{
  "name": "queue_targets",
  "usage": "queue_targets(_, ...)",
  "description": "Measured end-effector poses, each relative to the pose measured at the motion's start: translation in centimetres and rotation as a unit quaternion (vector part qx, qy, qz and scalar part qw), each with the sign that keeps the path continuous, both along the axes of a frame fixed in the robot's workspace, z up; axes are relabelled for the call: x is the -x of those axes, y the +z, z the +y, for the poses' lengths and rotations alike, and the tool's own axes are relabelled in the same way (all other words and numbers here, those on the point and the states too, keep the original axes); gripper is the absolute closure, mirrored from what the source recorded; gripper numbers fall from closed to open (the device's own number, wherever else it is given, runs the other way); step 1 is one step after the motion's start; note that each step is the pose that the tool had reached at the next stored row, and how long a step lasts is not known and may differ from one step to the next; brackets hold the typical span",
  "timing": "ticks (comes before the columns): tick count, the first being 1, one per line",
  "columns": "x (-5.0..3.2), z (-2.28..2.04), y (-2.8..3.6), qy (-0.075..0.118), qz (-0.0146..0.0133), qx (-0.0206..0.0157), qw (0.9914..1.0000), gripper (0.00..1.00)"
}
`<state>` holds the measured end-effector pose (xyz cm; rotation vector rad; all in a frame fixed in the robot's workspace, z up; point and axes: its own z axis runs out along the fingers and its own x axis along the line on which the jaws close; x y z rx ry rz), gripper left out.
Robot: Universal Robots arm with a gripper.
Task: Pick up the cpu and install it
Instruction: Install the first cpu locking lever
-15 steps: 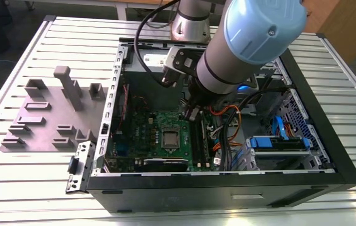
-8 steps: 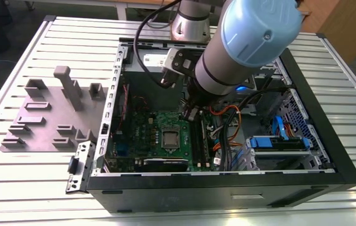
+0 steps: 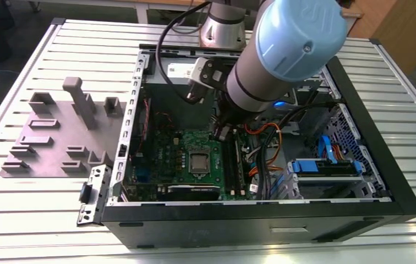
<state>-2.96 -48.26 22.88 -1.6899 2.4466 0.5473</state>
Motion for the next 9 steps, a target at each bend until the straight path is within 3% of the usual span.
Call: queue_targets(9, 0.22, -0.05, -0.13, 0.013, -0.0001, -0.0002, 0.99991, 0.89)
